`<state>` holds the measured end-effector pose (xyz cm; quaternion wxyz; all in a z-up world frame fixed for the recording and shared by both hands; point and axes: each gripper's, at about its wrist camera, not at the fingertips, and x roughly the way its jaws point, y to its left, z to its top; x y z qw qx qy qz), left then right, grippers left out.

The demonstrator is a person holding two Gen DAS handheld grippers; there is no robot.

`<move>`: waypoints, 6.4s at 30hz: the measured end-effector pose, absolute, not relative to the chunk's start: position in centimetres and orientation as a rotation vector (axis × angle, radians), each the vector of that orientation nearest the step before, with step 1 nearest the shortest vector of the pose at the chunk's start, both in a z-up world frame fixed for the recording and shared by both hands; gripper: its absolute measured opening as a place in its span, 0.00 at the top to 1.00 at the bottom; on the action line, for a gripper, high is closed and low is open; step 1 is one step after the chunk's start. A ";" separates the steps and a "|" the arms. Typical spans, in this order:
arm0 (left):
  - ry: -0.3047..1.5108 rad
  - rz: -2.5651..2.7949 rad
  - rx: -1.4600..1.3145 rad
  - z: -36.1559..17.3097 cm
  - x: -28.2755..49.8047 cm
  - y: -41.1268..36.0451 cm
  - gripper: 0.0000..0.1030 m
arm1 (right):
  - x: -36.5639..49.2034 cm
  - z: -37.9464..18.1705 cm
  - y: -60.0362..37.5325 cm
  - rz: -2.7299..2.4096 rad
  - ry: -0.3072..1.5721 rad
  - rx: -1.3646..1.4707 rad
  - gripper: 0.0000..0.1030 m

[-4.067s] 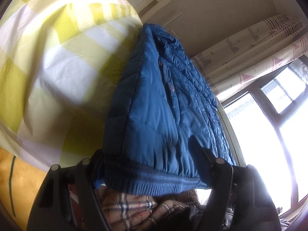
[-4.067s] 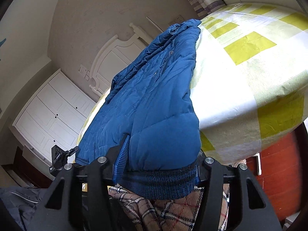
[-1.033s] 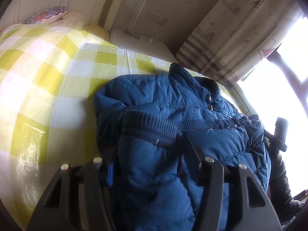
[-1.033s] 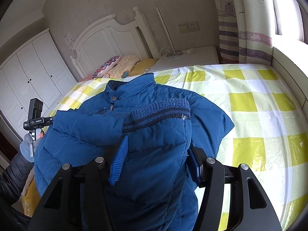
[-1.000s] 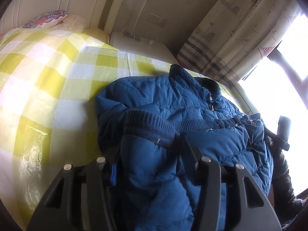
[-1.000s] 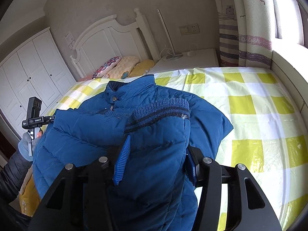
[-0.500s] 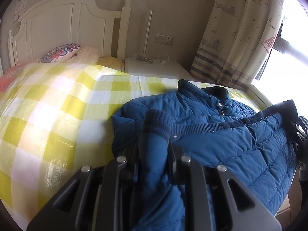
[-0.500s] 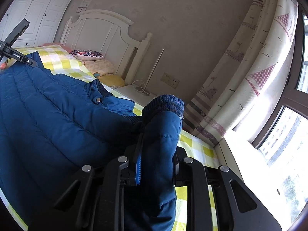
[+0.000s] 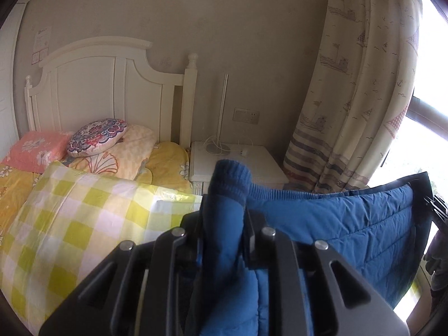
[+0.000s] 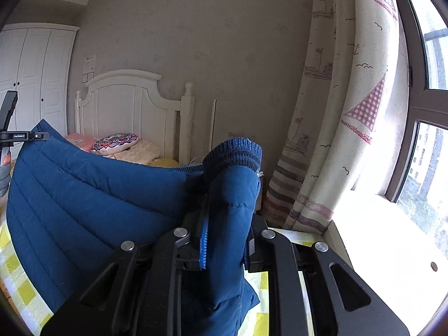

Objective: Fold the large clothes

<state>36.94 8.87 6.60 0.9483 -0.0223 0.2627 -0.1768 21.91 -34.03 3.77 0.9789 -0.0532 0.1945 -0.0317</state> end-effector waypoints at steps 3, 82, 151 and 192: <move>0.633 -0.284 -0.038 3.2 41.6 6.5 0.81 | 27.1 -0.3 -34.9 -0.089 0.535 -0.079 0.84; 0.839 -0.136 0.172 -10.2 49.6 0.3 0.02 | 38.2 -10.8 -34.0 -0.146 0.927 0.034 0.20; 0.795 -0.266 -0.002 -5.3 38.0 -2.1 0.02 | 27.3 -6.8 -21.3 0.031 0.781 -0.110 0.11; 0.871 -0.102 -0.216 -9.2 39.0 9.9 0.02 | 22.0 -7.5 -29.7 -0.112 0.714 0.182 0.05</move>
